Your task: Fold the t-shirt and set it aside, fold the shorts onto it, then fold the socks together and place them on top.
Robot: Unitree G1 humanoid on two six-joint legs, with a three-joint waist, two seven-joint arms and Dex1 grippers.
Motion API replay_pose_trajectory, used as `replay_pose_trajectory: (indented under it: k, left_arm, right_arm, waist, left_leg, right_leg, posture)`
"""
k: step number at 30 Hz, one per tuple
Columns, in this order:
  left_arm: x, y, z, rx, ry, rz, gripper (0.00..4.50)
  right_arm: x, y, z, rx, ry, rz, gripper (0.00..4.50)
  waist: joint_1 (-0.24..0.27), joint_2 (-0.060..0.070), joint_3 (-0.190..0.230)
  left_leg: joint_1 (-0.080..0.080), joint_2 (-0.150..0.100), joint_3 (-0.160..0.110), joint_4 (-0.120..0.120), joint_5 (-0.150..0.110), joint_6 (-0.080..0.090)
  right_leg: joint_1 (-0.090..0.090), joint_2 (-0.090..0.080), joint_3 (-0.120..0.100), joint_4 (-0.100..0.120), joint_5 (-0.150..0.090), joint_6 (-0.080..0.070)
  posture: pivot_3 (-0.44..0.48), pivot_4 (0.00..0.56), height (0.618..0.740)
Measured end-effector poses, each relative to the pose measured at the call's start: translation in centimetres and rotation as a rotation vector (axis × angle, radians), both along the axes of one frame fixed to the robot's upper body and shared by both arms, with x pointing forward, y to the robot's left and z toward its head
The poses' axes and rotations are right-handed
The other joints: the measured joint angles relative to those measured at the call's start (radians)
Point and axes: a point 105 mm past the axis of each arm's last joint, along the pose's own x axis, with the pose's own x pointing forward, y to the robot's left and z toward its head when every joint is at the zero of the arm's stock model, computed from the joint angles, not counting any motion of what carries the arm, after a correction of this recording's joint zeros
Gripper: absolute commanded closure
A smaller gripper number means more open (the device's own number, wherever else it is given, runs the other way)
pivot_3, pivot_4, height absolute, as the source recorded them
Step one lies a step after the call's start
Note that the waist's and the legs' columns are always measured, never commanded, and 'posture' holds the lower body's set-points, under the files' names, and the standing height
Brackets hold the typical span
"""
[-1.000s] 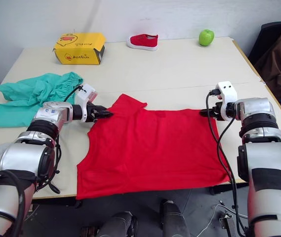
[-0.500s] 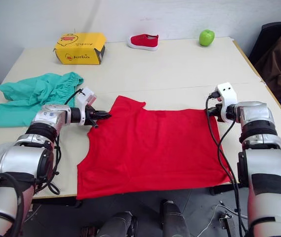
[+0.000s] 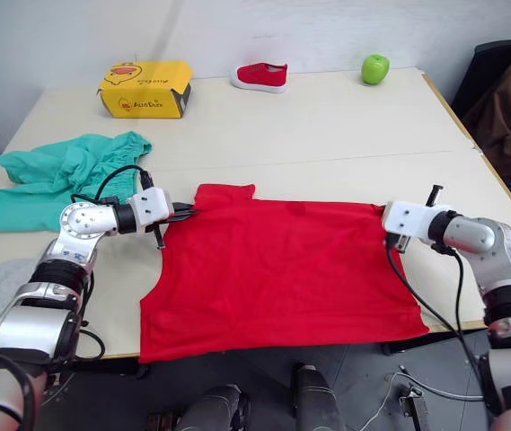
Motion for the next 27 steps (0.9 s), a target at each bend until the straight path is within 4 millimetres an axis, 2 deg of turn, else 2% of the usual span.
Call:
replay_pose_trajectory:
  k: [2, 4, 6, 8, 10, 12, 15, 18, 21, 24, 25, 27]
  left_arm:
    - [-0.6, 0.2, 0.5, 0.093, -0.132, -0.036, 4.5]
    - [-1.6, 0.6, 0.1, 0.219, -0.246, -0.1, 4.5]
    - [-2.5, 1.0, -1.0, 0.31, -0.29, -0.148, 4.5]
    - [-3.2, 1.3, -2.8, 0.397, -0.303, -0.195, 4.5]
    - [-3.6, 1.2, -3.1, 0.431, -0.352, -0.221, 4.5]
    - [-3.7, 1.4, -3.5, 0.45, -0.383, -0.229, 4.5]
    - [-3.6, 1.4, -3.6, 0.459, -0.415, -0.235, 4.5]
    - [-3.5, 1.6, -3.8, 0.442, -0.421, -0.218, 4.5]
    - [-3.3, 1.5, -3.9, 0.43, -0.403, -0.207, 4.5]
    - [-3.0, 1.8, -3.9, 0.378, -0.341, -0.161, 4.5]
    - [-3.0, 2.0, -3.8, 0.36, -0.319, -0.147, 4.03]
    - [-3.0, 2.1, -4.0, 0.329, -0.26, -0.133, 3.51]
  right_arm:
    - [-0.9, 0.2, 0.2, -0.129, -0.094, 0.089, 4.46]
    - [-1.9, 0.3, 0.1, -0.251, -0.175, 0.179, 4.46]
    - [-2.8, 0.3, -0.8, -0.338, -0.203, 0.251, 4.46]
    - [-3.5, 0.3, -2.6, -0.418, -0.205, 0.312, 4.46]
    - [-3.7, 0.3, -3.5, -0.46, -0.224, 0.345, 4.46]
    - [-3.7, 0.3, -3.5, -0.478, -0.263, 0.362, 4.46]
    - [-3.5, 0.3, -3.3, -0.481, -0.295, 0.369, 4.46]
    - [-3.4, 0.2, -3.5, -0.487, -0.285, 0.374, 4.46]
    - [-3.4, -0.1, -4.0, -0.477, -0.249, 0.362, 4.46]
    - [-3.3, -0.7, -4.3, -0.401, -0.184, 0.292, 3.87]
    - [-3.3, -0.8, -4.3, -0.372, -0.167, 0.275, 3.56]
    - [-3.2, -0.8, -3.7, -0.317, -0.148, 0.255, 2.86]
  waist:
    - [0.0, 0.0, 0.0]
    - [0.0, 0.0, 0.0]
    - [0.002, 0.0, 0.0]
    - [0.003, 0.0, -0.001]
    - [0.003, -0.001, -0.001]
    - [0.004, -0.001, -0.001]
    - [0.002, -0.002, -0.002]
    - [0.004, -0.001, -0.003]
    - [0.005, -0.001, -0.003]
    - [0.001, -0.002, -0.003]
    - [-0.001, -0.002, -0.003]
    - [-0.002, -0.002, -0.003]
  left_leg:
    - [0.002, 0.0, 0.003, -0.002, 0.0, 0.0]
    - [0.004, 0.001, 0.006, -0.005, 0.0, 0.0]
    - [0.005, 0.001, 0.008, -0.008, 0.001, 0.001]
    - [0.005, 0.0, 0.01, -0.008, 0.001, 0.002]
    - [0.007, 0.0, 0.013, -0.012, 0.002, 0.003]
    - [0.02, 0.0, 0.017, -0.02, 0.003, 0.005]
    - [0.024, 0.0, 0.019, -0.023, 0.004, 0.006]
    - [0.026, 0.0, 0.02, -0.023, 0.004, 0.006]
    - [0.036, 0.0, 0.019, -0.027, 0.004, 0.006]
    - [0.042, 0.0, 0.02, -0.033, 0.005, 0.009]
    - [0.042, 0.001, 0.02, -0.033, 0.005, 0.009]
    - [0.04, 0.001, 0.02, -0.033, 0.005, 0.009]
  right_leg:
    - [0.0, 0.001, 0.003, 0.001, 0.0, 0.0]
    - [0.0, 0.002, 0.006, 0.001, 0.0, 0.0]
    - [0.0, 0.002, 0.008, 0.001, 0.0, 0.0]
    - [0.0, 0.002, 0.01, 0.001, 0.0, 0.001]
    - [0.0, 0.002, 0.013, 0.001, 0.001, 0.002]
    - [0.008, 0.002, 0.017, -0.003, 0.001, 0.002]
    - [0.011, 0.002, 0.019, -0.006, 0.001, 0.002]
    - [0.012, 0.002, 0.019, -0.005, 0.001, 0.002]
    - [0.024, 0.003, 0.018, -0.009, 0.001, 0.002]
    - [0.03, 0.003, 0.019, -0.015, 0.002, 0.003]
    - [0.03, 0.003, 0.019, -0.015, 0.002, 0.004]
    - [0.029, 0.003, 0.019, -0.015, 0.002, 0.005]
  posture:
    - [0.0, 0.15, 0.74]
    - [0.0, 0.15, 0.74]
    - [0.0, 0.15, 0.74]
    - [0.0, 0.15, 0.74]
    - [0.0, 0.15, 0.74]
    - [0.0, 0.15, 0.74]
    - [0.0, 0.15, 0.74]
    - [0.0, 0.15, 0.74]
    - [0.0, 0.15, 0.74]
    - [0.0, 0.15, 0.74]
    - [0.0, 0.15, 0.74]
    - [0.0, 0.15, 0.74]
